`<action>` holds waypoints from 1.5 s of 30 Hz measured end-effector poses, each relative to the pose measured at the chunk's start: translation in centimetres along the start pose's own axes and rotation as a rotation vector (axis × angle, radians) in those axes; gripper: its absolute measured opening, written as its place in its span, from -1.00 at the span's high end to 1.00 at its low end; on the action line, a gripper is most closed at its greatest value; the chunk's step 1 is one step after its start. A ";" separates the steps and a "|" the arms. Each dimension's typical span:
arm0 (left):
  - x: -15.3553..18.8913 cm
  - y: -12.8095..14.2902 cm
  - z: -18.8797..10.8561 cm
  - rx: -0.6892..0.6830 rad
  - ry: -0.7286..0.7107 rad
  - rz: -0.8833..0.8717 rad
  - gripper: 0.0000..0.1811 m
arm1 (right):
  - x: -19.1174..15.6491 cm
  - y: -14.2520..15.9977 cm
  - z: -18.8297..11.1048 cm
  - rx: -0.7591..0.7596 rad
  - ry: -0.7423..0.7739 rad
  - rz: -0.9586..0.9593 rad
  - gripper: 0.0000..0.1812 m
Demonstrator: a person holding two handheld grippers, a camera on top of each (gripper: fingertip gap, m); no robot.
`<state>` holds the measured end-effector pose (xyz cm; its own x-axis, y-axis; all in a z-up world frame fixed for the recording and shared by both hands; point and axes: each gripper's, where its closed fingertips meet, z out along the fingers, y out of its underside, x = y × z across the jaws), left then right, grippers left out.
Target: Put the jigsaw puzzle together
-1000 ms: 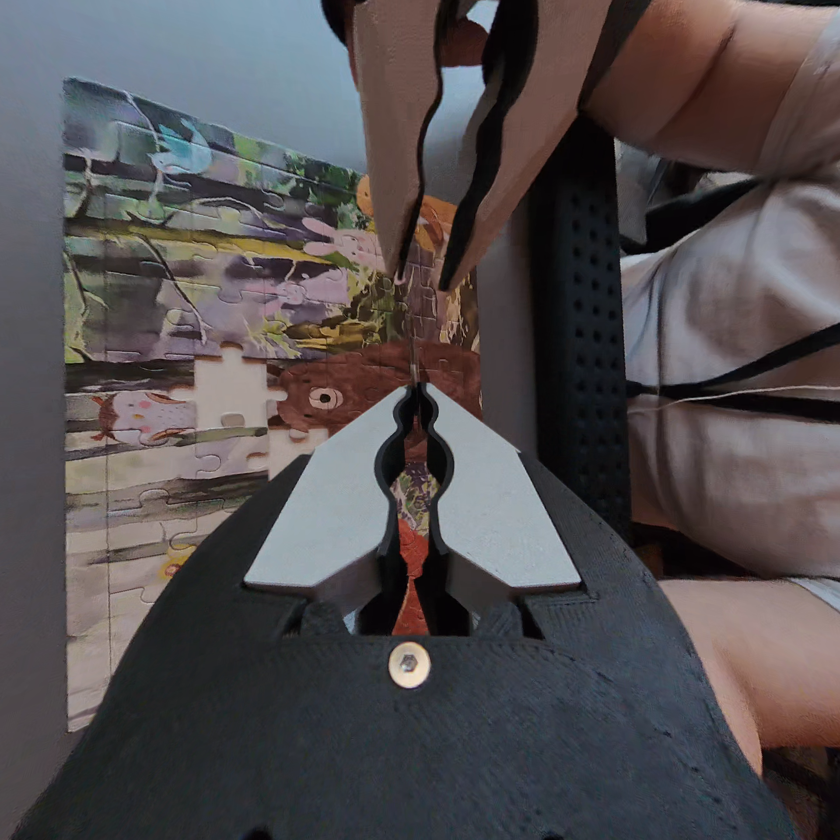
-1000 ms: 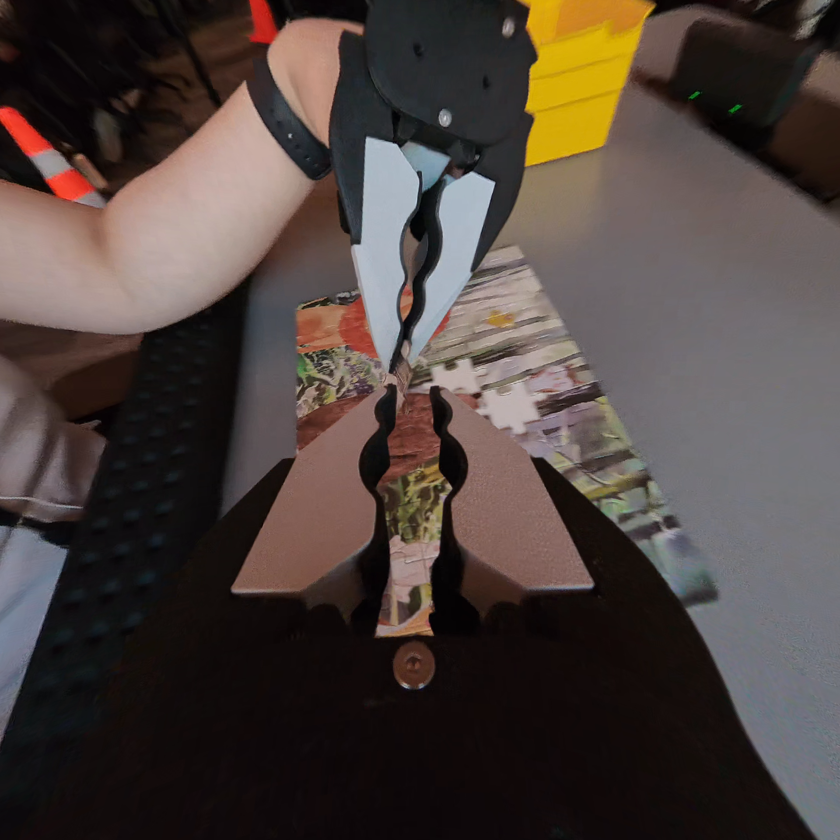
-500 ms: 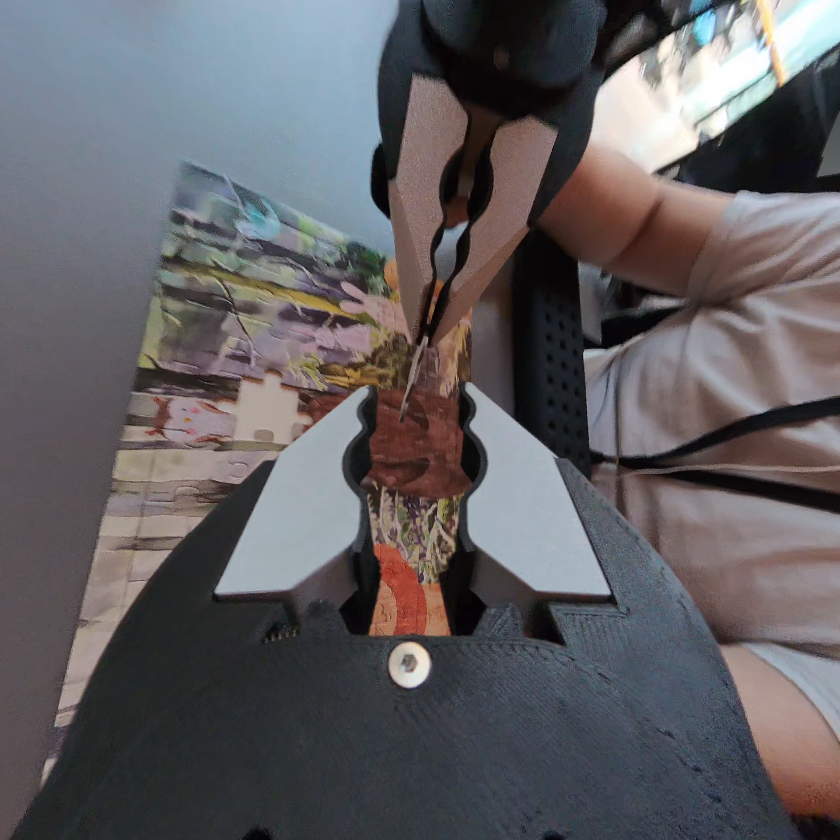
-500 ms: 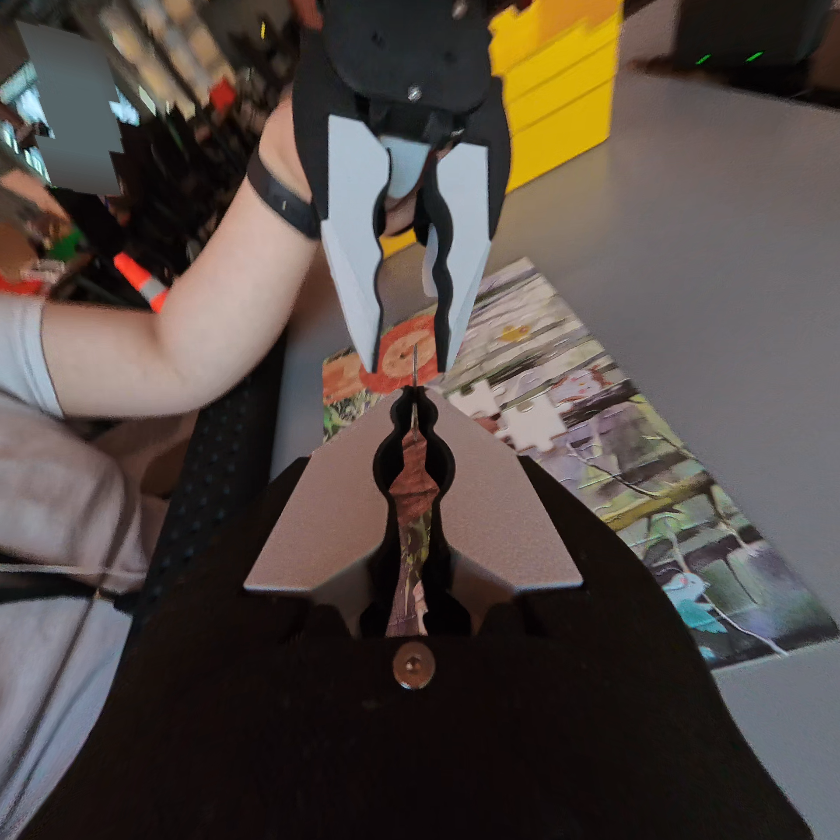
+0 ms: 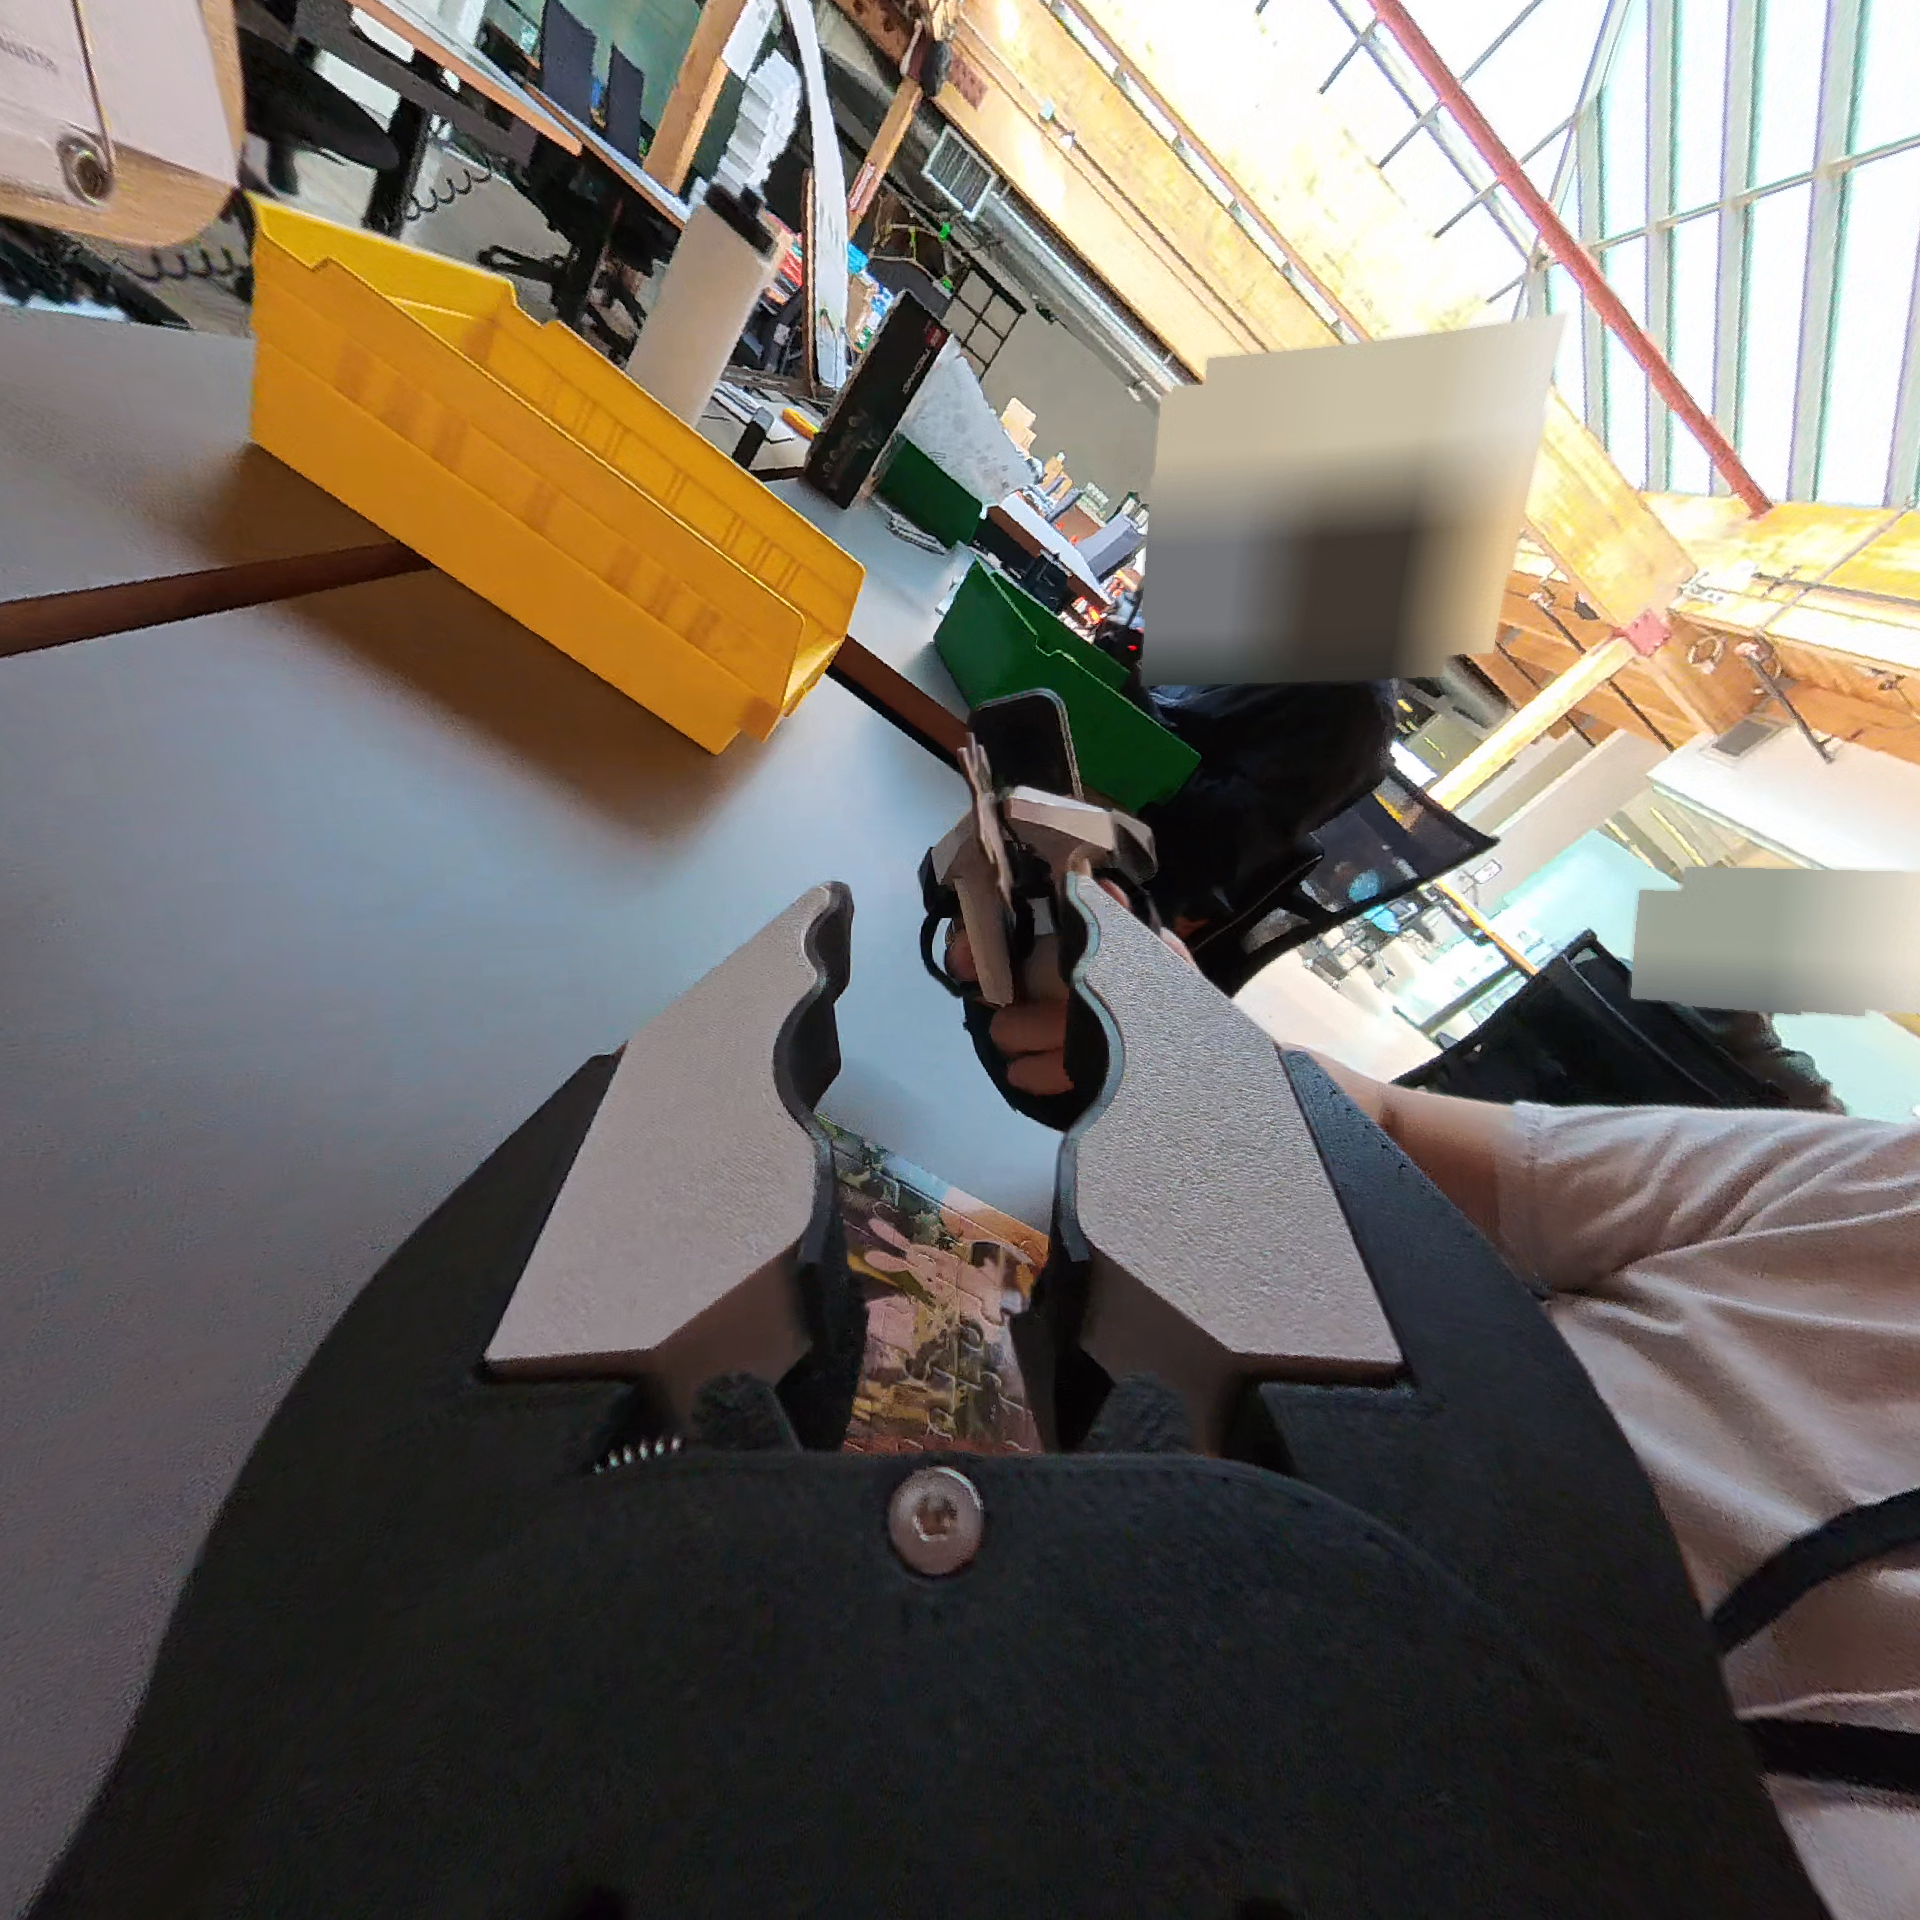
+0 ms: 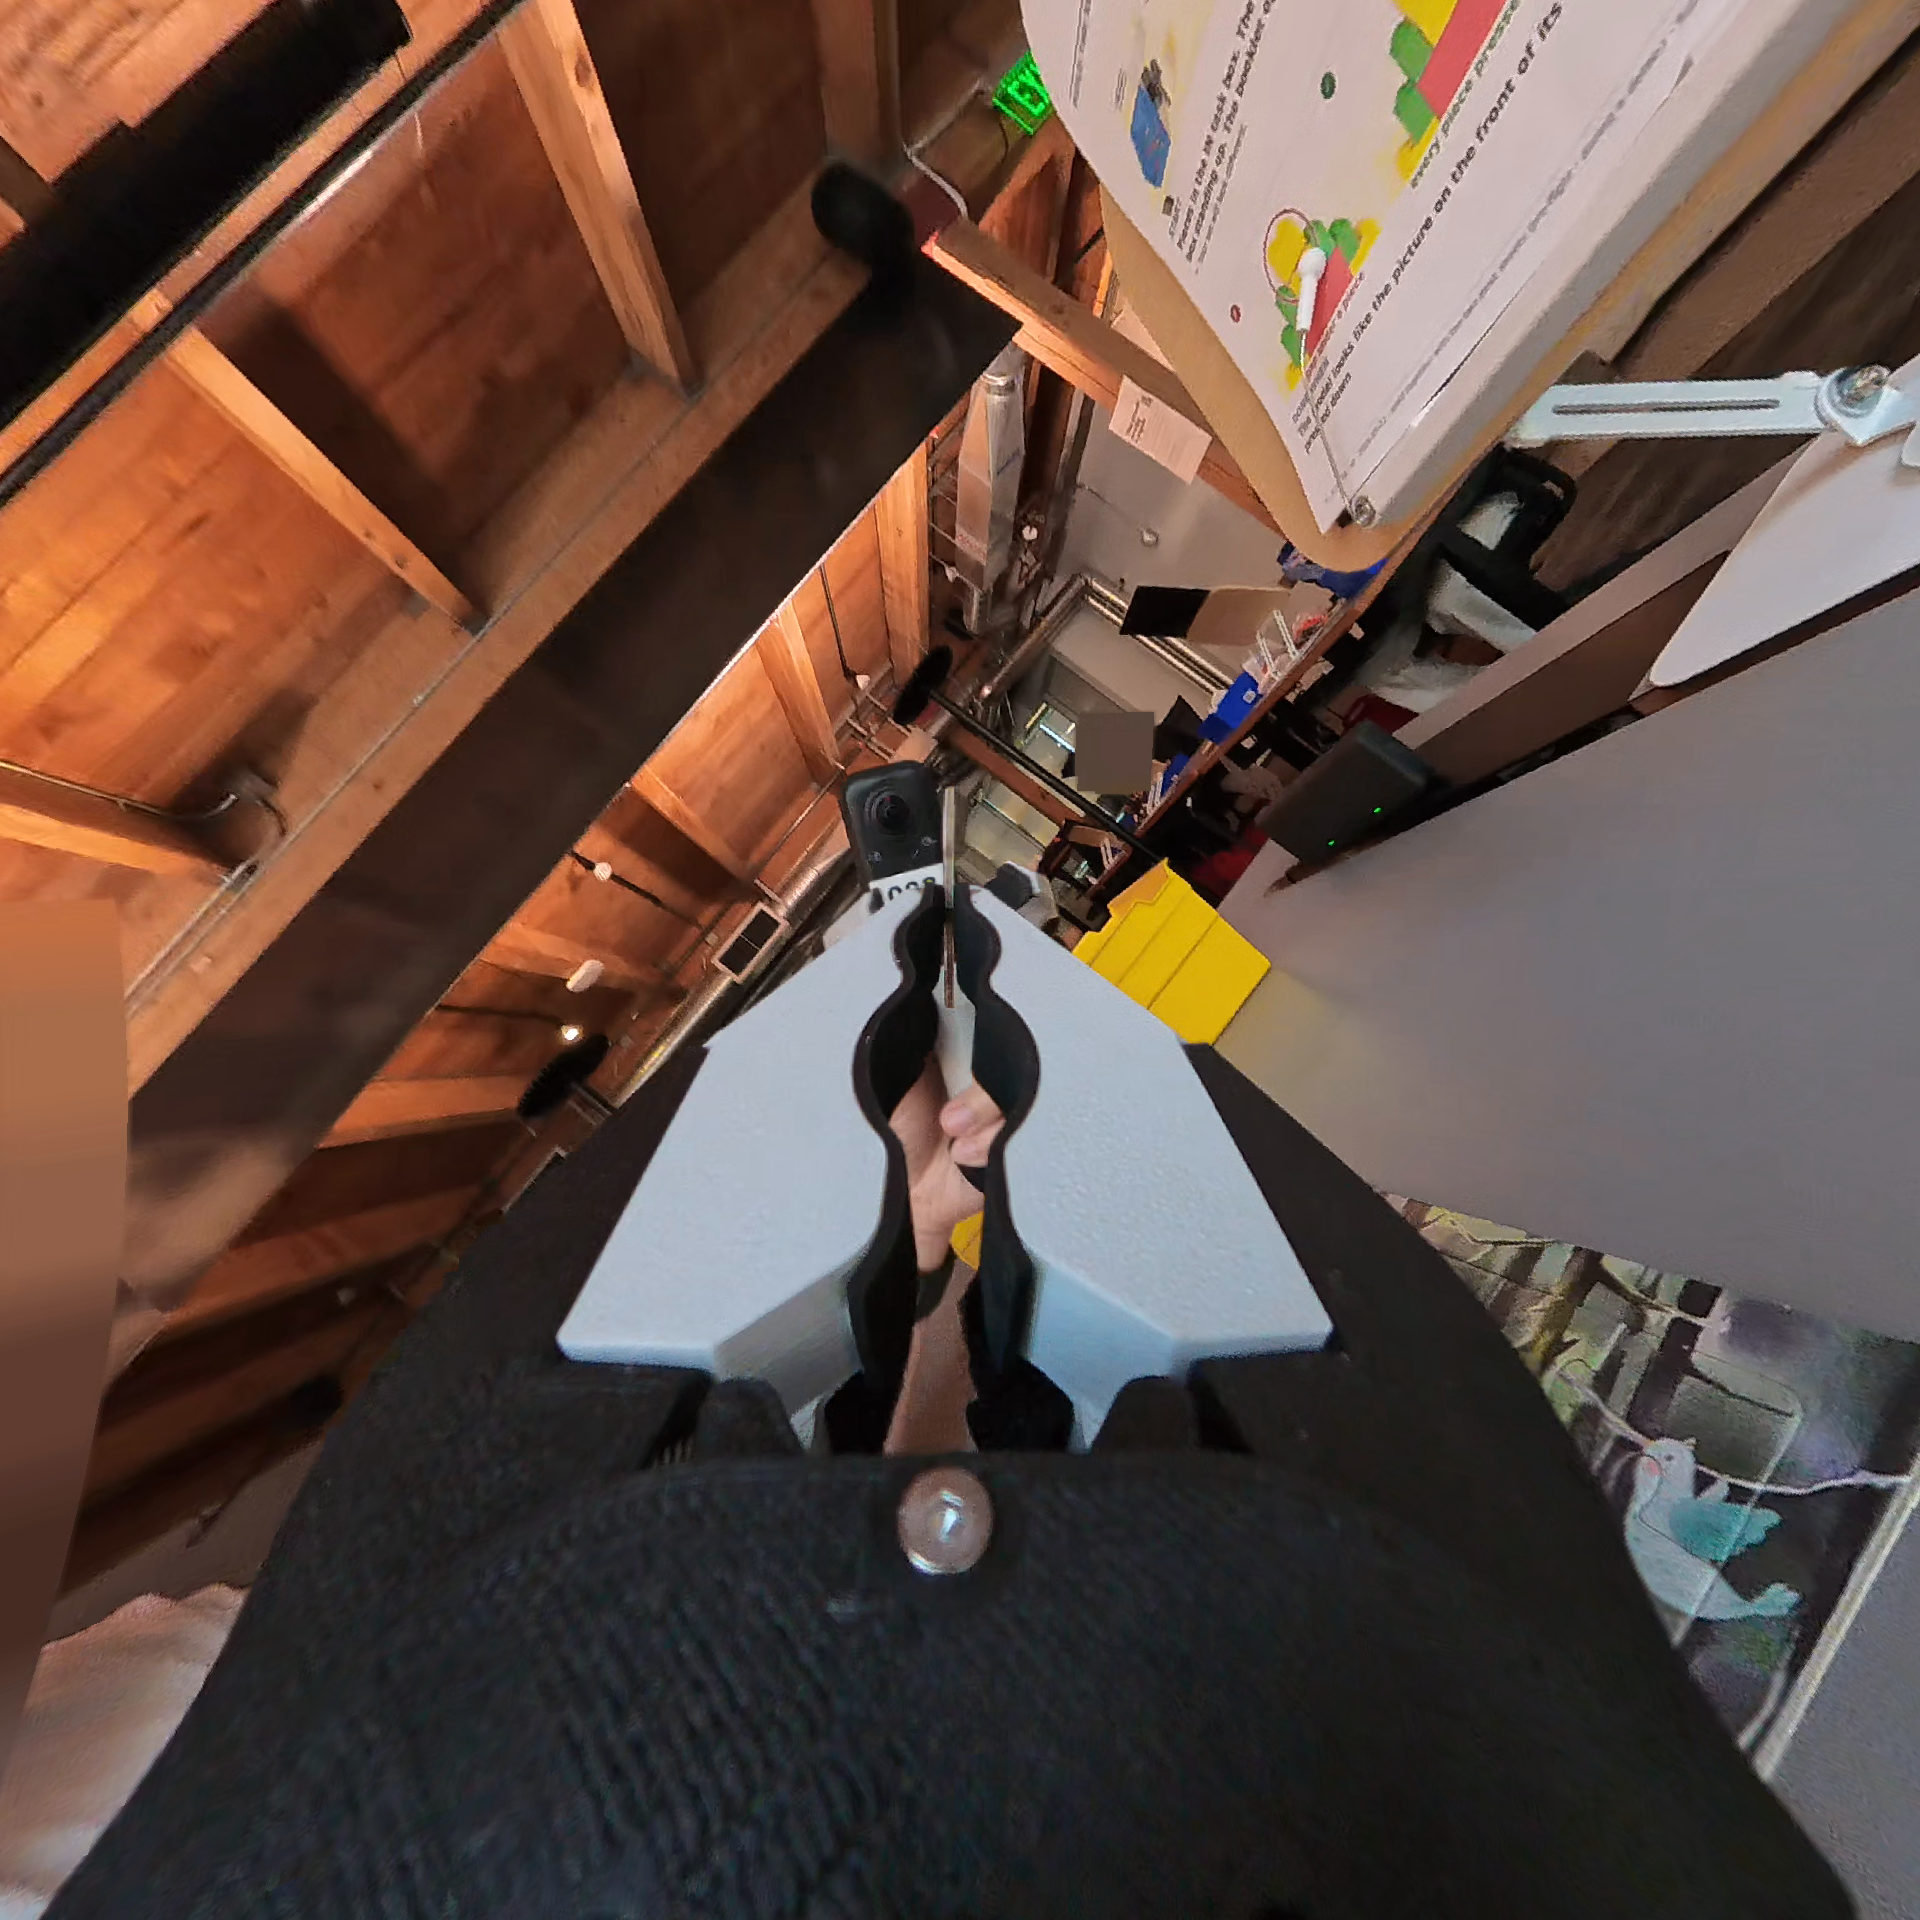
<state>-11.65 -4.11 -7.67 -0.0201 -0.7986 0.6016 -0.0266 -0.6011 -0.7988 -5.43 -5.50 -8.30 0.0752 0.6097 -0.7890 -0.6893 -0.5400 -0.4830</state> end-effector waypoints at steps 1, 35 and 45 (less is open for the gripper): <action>-0.2 0.3 0.7 -0.008 -0.019 0.014 0.59 | -0.1 0.1 0.0 0.000 -0.005 0.000 1.00; -1.6 11.4 -3.2 -0.625 0.018 -0.264 1.00 | 4.8 11.5 -0.6 -0.917 0.135 -1.563 0.63; -1.6 11.7 -3.2 -0.640 0.014 -0.271 1.00 | 4.9 12.6 -1.1 -0.990 0.123 -1.619 0.91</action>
<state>-15.09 -9.71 -17.94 0.0577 -0.6197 0.7827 -0.6166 -0.6387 -0.4603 -12.93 -9.93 -18.69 0.2094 0.7852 0.5828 0.6847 0.3078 -0.6606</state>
